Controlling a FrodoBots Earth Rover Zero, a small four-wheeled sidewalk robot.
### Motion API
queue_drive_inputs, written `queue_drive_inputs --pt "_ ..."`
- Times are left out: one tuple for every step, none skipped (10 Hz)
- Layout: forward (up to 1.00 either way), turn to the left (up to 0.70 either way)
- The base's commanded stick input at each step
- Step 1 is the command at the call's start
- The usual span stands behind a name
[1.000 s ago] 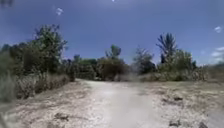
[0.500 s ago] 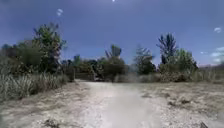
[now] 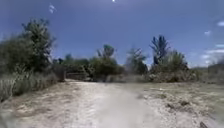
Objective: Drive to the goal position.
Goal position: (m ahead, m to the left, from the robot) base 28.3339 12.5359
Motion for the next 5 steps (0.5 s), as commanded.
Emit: queue_drive_inputs --pt "0.45 0.0" --pt "0.45 0.0" --pt "0.45 0.0" --pt "0.45 0.0" --pt "0.45 0.0"
